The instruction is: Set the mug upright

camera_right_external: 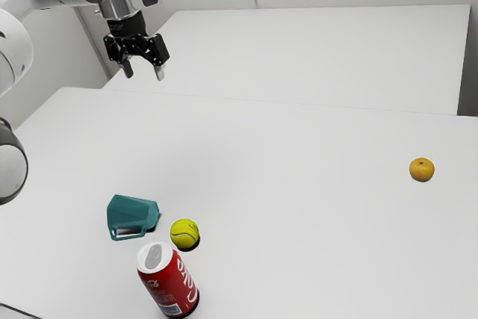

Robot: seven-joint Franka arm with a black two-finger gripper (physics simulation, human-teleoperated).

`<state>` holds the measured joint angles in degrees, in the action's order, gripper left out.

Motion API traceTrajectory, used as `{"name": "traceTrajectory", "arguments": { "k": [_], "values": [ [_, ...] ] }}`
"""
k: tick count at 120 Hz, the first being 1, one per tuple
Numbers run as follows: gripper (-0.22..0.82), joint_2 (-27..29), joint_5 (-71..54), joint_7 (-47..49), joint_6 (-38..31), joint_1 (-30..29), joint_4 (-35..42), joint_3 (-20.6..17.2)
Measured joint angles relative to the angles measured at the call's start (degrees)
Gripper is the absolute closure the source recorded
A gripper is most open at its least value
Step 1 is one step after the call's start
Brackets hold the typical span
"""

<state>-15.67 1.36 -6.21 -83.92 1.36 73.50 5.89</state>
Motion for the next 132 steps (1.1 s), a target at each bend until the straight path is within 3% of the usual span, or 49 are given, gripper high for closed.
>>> {"name": "traceTrajectory", "arguments": {
  "k": [35, 67, 97, 132],
  "values": [
    [0.00, 1.3, 1.2, -0.2, 0.3, 1.5, 1.6, 0.3],
    [0.00, 13.3, 6.2, -0.7, -3.3, 0.9, 23.9, 6.0],
    [0.00, 20.5, 7.0, -4.2, -10.5, -0.3, 38.1, 10.1],
    [0.00, 26.6, 6.5, -10.0, -21.3, -1.4, 51.3, 11.5]
  ]
}}
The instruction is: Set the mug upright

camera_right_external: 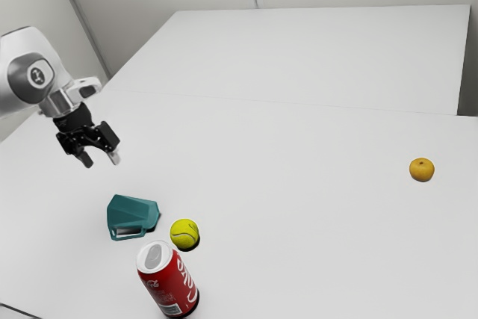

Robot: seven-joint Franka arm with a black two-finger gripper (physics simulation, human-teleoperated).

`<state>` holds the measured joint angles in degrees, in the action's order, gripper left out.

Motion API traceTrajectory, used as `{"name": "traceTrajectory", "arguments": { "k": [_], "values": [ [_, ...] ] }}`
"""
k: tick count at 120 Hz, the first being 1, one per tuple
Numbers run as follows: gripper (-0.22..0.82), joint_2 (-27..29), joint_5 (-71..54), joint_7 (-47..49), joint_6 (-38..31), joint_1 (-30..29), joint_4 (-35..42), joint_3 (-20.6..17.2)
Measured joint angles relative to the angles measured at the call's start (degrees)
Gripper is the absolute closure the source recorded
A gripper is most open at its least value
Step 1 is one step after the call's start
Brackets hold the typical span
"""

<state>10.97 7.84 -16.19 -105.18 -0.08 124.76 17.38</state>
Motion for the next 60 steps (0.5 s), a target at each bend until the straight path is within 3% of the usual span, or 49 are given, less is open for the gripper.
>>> {"name": "traceTrajectory", "arguments": {
  "k": [60],
  "values": [
    [0.00, 0.3, 0.2, -12.8, -11.3, 1.2, 9.7, 12.7]
  ]
}}
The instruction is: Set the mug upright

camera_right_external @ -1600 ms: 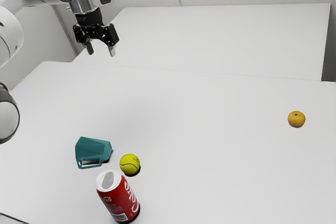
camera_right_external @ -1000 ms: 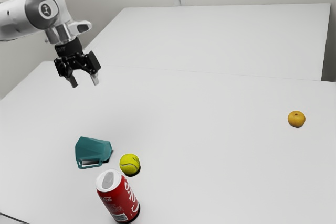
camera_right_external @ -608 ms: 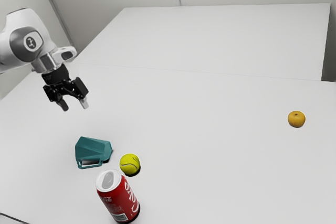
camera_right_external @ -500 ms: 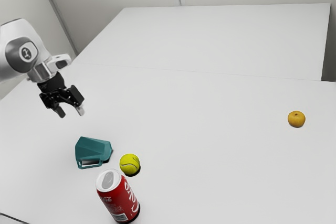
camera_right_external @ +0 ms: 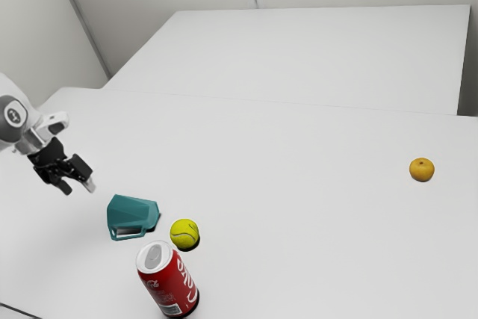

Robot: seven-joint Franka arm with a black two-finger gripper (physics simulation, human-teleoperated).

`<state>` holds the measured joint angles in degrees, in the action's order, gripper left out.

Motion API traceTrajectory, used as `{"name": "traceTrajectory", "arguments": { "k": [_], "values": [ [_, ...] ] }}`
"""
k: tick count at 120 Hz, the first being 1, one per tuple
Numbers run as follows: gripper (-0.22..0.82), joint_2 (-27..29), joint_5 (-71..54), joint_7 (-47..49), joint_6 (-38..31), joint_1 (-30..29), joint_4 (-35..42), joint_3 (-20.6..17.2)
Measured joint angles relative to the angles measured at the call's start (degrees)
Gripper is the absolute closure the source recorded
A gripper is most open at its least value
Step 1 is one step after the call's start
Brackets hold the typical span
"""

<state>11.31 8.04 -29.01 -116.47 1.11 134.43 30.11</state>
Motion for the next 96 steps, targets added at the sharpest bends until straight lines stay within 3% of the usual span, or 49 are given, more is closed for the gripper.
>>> {"name": "traceTrajectory", "arguments": {
  "k": [22, 96],
  "values": [
    [0.00, -1.5, 4.8, -4.9, -2.3, 0.5, 1.9, 2.8],
    [0.00, -9.7, 28.0, -22.7, -4.5, -0.2, 2.0, 3.0]
  ]
}}
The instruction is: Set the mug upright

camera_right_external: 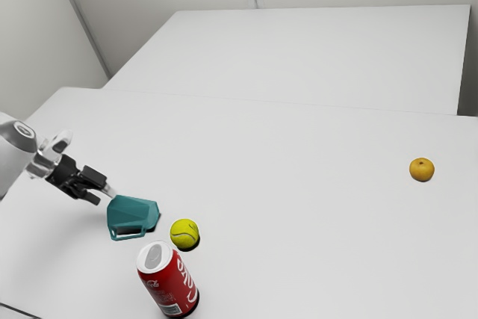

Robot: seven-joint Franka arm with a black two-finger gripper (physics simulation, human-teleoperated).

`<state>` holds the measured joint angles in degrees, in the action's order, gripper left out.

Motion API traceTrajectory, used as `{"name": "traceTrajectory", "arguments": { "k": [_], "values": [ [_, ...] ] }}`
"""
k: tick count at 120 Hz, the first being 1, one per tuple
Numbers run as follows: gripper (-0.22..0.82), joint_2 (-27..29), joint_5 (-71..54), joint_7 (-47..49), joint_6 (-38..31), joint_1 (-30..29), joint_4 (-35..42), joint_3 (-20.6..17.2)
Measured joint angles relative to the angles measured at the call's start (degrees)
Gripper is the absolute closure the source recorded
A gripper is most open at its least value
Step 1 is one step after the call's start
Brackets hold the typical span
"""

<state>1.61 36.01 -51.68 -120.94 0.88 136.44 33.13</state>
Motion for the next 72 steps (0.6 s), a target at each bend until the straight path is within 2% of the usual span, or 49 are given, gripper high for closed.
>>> {"name": "traceTrajectory", "arguments": {
  "k": [72],
  "values": [
    [0.00, -1.6, 7.8, -7.8, 4.9, -0.3, 1.0, 0.0]
  ]
}}
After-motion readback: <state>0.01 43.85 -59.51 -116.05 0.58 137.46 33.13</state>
